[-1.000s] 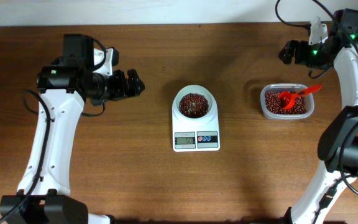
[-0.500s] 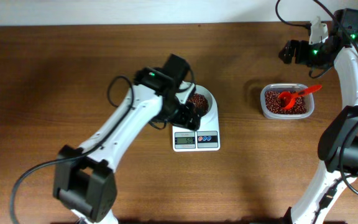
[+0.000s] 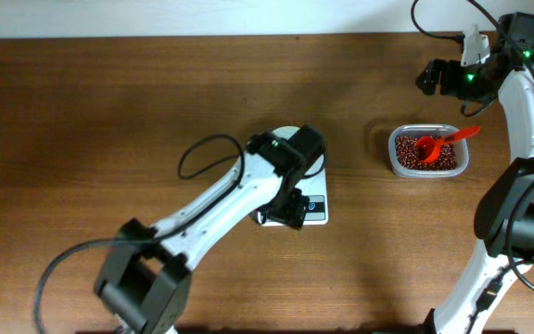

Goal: Scoop item into bowl and weigh 50g on scale
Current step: 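Move the left gripper down in front of the scale display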

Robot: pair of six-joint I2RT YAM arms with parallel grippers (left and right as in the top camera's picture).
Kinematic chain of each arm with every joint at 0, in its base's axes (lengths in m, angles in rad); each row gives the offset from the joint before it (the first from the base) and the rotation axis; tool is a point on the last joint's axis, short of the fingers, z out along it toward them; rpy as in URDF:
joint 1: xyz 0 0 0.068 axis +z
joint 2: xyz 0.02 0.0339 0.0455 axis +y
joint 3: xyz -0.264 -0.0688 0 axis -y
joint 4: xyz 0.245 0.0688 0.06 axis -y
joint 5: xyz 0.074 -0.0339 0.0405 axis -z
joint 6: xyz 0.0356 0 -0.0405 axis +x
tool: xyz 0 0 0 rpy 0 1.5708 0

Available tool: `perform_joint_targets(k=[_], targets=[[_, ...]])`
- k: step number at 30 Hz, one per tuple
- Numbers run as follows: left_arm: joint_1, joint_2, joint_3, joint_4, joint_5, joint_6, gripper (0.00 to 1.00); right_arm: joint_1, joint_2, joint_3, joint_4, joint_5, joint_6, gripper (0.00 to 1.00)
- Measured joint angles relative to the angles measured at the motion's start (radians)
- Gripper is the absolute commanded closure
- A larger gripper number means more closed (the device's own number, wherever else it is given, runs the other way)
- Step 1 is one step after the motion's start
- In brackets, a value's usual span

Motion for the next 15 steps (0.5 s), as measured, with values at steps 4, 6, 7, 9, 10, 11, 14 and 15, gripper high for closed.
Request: perform_joint_targets(k=[4, 6, 7, 9, 10, 11, 14, 15], targets=[[-0.009, -0.196, -0.145, 0.169, -0.001, -0.010, 0.01, 0.000, 0.000, 0.000, -0.001, 0.000, 0.001, 0.01], [-0.009, -0.205, -0.235, 0.253, -0.001, -0.011, 0.01, 0.000, 0.000, 0.000, 0.000, 0.000, 0.000, 0.01], [-0.009, -0.196, -0.285, 0.290, -0.001, -0.011, 0.01, 0.000, 0.000, 0.000, 0.000, 0.000, 0.000, 0.01], [-0.009, -0.186, -0.325, 0.340, -0.001, -0.011, 0.01, 0.000, 0.000, 0.000, 0.001, 0.000, 0.000, 0.01], [-0.009, -0.187, -0.342, 0.395, -0.001, -0.011, 0.01, 0.000, 0.000, 0.000, 0.001, 0.000, 0.000, 0.01], [-0.009, -0.187, -0.369, 0.443, -0.001, -0.011, 0.01, 0.000, 0.000, 0.000, 0.001, 0.000, 0.000, 0.01], [-0.009, -0.187, -0.409, 0.467, -0.001, -0.014, 0.01, 0.000, 0.000, 0.000, 0.000, 0.000, 0.000, 0.01], [-0.009, -0.187, -0.410, 0.475, -0.001, -0.014, 0.01, 0.000, 0.000, 0.000, -0.003, -0.003, 0.000, 0.01]])
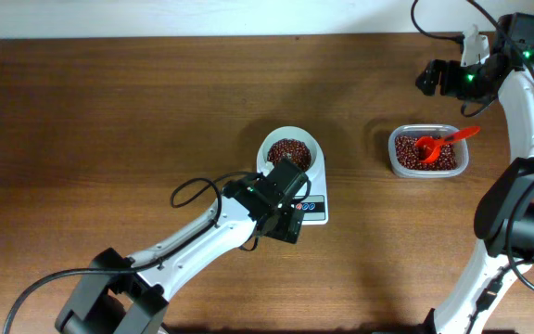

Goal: Scoop item into bowl and weigh 50g on scale
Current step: 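Move the left gripper down in front of the scale display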

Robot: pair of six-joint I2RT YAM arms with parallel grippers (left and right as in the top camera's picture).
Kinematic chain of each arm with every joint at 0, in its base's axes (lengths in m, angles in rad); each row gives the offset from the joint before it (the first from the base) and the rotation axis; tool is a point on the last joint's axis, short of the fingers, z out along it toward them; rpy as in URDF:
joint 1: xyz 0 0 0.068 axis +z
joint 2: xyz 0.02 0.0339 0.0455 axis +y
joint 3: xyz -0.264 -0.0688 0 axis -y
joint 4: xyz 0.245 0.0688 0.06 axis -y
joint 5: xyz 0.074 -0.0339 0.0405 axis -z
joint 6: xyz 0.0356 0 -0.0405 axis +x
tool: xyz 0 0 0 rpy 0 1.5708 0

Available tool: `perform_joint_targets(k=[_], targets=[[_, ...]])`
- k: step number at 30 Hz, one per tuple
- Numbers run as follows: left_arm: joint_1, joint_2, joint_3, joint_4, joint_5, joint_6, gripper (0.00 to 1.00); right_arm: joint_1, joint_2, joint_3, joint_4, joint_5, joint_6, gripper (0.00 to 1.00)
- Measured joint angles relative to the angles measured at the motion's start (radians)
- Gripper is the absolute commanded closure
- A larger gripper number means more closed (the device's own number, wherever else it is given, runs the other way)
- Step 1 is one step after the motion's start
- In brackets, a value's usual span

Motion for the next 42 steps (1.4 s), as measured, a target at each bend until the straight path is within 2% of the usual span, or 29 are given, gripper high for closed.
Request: perform_joint_targets(k=[5, 8, 12, 16, 18, 20, 22, 23, 24, 25, 32, 36, 38, 39, 41, 42], targets=[[0.000, 0.056, -0.001, 0.025, 0.004, 0.000, 0.01, -0.003, 0.000, 0.025, -0.071, -0.041, 0.031, 0.01], [0.000, 0.057, -0.002, 0.029, 0.004, 0.000, 0.01, -0.004, -0.005, 0.177, -0.177, -0.050, 0.043, 0.01], [0.000, 0.057, -0.002, 0.032, 0.004, 0.000, 0.01, -0.009, -0.055, 0.394, -0.440, 0.039, 0.047, 0.01], [0.000, 0.057, -0.002, 0.033, 0.004, 0.000, 0.01, -0.064, -0.087, 0.393, -0.727, 0.163, 0.046, 0.00], [0.000, 0.057, -0.002, 0.035, 0.004, 0.000, 0.01, -0.087, -0.087, 0.277, -0.725, 0.195, 0.045, 0.02], [0.000, 0.057, -0.002, 0.034, 0.004, 0.000, 0.01, -0.089, -0.076, 0.129, -0.652, 0.219, 0.044, 0.03], [0.000, 0.057, -0.002, 0.029, 0.004, 0.000, 0.01, -0.092, -0.069, 0.017, -0.537, 0.207, 0.016, 0.10], [0.000, 0.057, -0.003, 0.026, 0.004, 0.000, 0.01, -0.093, -0.066, -0.013, -0.503, 0.181, -0.010, 0.19], [0.000, 0.057, -0.003, 0.025, 0.004, 0.000, 0.01, -0.093, -0.064, -0.034, -0.484, 0.138, -0.045, 0.36], [0.000, 0.057, -0.003, 0.025, 0.004, 0.000, 0.01, -0.093, -0.063, -0.037, -0.469, 0.111, -0.066, 0.44], [0.000, 0.057, -0.003, 0.032, 0.004, 0.000, 0.01, -0.093, -0.064, -0.076, -0.432, 0.031, -0.090, 0.53], [0.000, 0.057, -0.003, 0.031, 0.004, 0.000, 0.01, -0.093, -0.064, -0.077, -0.387, 0.027, -0.090, 0.43], [0.000, 0.057, -0.003, 0.032, 0.004, 0.000, 0.01, -0.093, -0.064, -0.078, -0.328, 0.038, -0.090, 0.42], [0.000, 0.057, -0.003, 0.031, 0.004, 0.000, 0.01, -0.093, -0.064, -0.078, -0.313, 0.042, -0.092, 0.47], [0.000, 0.057, -0.003, 0.032, 0.004, 0.000, 0.01, -0.093, -0.064, -0.078, -0.311, 0.041, -0.093, 0.63], [0.000, 0.057, -0.003, 0.032, 0.004, 0.000, 0.01, -0.093, -0.064, -0.078, -0.319, 0.035, -0.095, 0.78]])
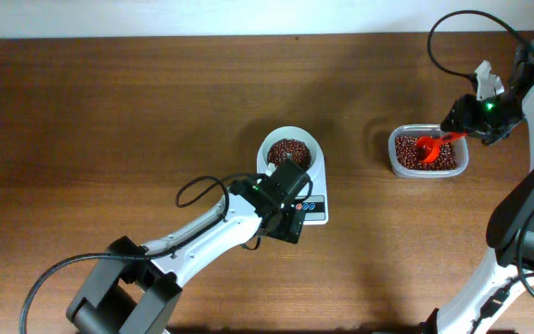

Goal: Scoop item into bowl and weigh 50g on scale
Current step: 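Move the left gripper down in front of the scale display, then grasp the scoop handle in the tub with the right gripper and lift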

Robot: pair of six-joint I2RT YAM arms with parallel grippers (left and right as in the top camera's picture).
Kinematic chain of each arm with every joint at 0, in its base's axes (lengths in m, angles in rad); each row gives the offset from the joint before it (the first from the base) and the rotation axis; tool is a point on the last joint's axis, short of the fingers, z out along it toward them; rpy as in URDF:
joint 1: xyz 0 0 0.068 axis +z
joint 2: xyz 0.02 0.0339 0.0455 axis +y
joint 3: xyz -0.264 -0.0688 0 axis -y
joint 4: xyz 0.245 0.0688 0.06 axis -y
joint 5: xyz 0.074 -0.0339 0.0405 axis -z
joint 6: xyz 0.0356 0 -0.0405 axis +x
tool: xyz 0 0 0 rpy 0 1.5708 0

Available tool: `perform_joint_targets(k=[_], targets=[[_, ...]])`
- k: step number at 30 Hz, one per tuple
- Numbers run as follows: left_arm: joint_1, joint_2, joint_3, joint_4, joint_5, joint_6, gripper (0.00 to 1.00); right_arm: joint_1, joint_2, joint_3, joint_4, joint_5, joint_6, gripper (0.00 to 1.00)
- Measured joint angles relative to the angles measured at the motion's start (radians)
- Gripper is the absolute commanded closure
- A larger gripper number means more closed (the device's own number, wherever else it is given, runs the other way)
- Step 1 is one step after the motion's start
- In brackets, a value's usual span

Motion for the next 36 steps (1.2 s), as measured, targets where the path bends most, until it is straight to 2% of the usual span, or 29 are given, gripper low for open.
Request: perform_joint_targets(k=[1, 3, 7, 11, 16, 19, 25, 29, 33, 36], targets=[[0.000, 0.000, 0.000, 0.000, 0.000, 0.000, 0.01, 0.000, 0.000, 0.000, -0.006, -0.005, 0.003, 0.81], [0.000, 0.000, 0.000, 0.000, 0.000, 0.000, 0.01, 0.000, 0.000, 0.000, -0.029, -0.011, 0.003, 0.82], [0.000, 0.000, 0.000, 0.000, 0.000, 0.000, 0.01, 0.000, 0.000, 0.000, -0.044, -0.016, 0.003, 0.96], [0.000, 0.000, 0.000, 0.000, 0.000, 0.000, 0.01, 0.007, -0.021, 0.000, -0.066, -0.024, 0.002, 0.96], [0.000, 0.000, 0.000, 0.000, 0.000, 0.000, 0.01, 0.084, -0.166, 0.000, -0.086, 0.043, 0.000, 0.96], [0.000, 0.000, 0.000, 0.000, 0.000, 0.000, 0.01, 0.202, -0.253, 0.002, -0.118, 0.219, 0.016, 0.96], [0.000, 0.000, 0.000, 0.000, 0.000, 0.000, 0.01, 0.437, -0.257, 0.002, -0.142, 0.631, 0.069, 0.96], [0.000, 0.000, 0.000, -0.002, 0.000, 0.000, 0.01, 0.540, -0.257, 0.002, -0.120, 0.868, 0.103, 0.96], [0.000, 0.000, 0.000, -0.004, 0.000, 0.000, 0.01, 0.555, -0.257, 0.001, -0.102, 0.938, 0.112, 0.96], [0.000, 0.000, 0.000, -0.005, 0.000, 0.000, 0.01, 0.530, -0.257, 0.001, -0.066, 0.799, 0.100, 0.96]])
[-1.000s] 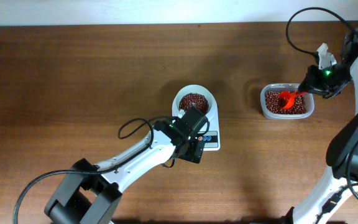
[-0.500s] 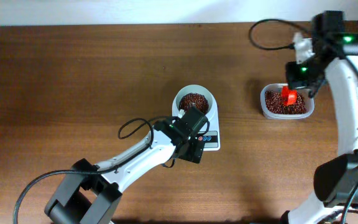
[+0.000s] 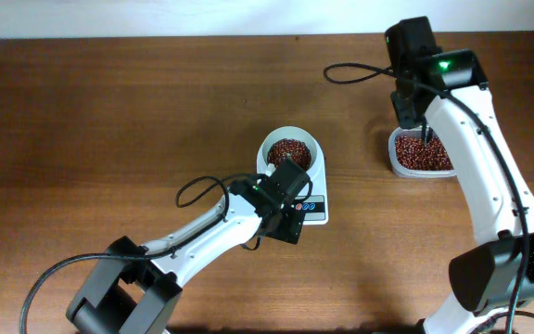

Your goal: Scoop item into bowl and weigh 50g on scale

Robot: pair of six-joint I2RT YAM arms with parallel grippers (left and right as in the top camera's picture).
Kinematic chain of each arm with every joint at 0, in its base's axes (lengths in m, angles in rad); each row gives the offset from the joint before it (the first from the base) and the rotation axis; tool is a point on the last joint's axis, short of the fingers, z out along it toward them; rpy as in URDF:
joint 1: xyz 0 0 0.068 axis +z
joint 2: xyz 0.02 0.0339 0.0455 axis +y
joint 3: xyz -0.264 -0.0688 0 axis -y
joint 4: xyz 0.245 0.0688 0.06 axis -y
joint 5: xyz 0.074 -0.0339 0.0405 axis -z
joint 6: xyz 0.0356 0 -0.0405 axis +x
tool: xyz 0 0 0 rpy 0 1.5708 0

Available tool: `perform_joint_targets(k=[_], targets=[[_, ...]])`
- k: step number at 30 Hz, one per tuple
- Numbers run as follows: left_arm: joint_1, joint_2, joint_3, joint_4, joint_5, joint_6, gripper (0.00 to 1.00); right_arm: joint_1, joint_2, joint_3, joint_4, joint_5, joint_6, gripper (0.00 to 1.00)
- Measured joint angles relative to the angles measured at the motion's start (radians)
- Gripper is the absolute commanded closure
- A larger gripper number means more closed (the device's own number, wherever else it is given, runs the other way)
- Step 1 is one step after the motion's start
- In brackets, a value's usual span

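Note:
A white bowl (image 3: 292, 150) filled with red-brown beans stands on the white scale (image 3: 316, 215) in the middle of the table. My left gripper (image 3: 286, 225) hangs over the scale's front left corner, next to its display; its jaws are hidden under the wrist. A clear container of beans (image 3: 423, 158) sits to the right. My right gripper (image 3: 414, 121) points down at the container's back left part. The arm hides its fingers, and the red scoop is out of sight.
The right arm crosses the table's right side from the front edge up to the container. The left arm runs from the front left to the scale. A black cable loops beside the left arm.
The right arm has swung from the container's right side, where its gripper was at the red scoop's handle, to over the container's back left. The scoop no longer shows. The left arm is unchanged.
At first the left arm covered the bowl on the scale and the right gripper hung far back right, the scoop lying in the container. Then the left arm had pulled back, baring the filled bowl. Later the right gripper reached the scoop handle; now it is over the container.

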Motion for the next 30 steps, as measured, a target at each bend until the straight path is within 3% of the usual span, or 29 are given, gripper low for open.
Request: perform_joint_targets(k=[4, 7, 11, 15, 20, 30], targets=[[0.000, 0.000, 0.000, -0.002, 0.000, 0.000, 0.01, -0.018, 0.000, 0.016, 0.002, -0.374, -0.095, 0.96], [0.000, 0.000, 0.000, 0.000, 0.000, 0.000, 0.01, 0.009, 0.000, 0.072, 0.017, -0.761, -0.191, 0.96], [0.000, 0.000, 0.000, 0.003, 0.000, 0.000, 0.01, 0.027, 0.005, 0.069, 0.019, -0.958, -0.274, 0.96], [0.000, 0.000, 0.000, 0.005, 0.000, 0.000, 0.01, 0.084, 0.035, 0.011, 0.081, -0.966, -0.338, 0.96], [0.000, 0.000, 0.000, 0.006, 0.000, 0.000, 0.01, 0.200, 0.087, -0.001, 0.165, -0.819, -0.362, 0.96], [0.000, 0.000, 0.000, 0.006, 0.000, 0.000, 0.01, 0.209, 0.164, -0.024, 0.204, -0.732, -0.365, 0.96]])
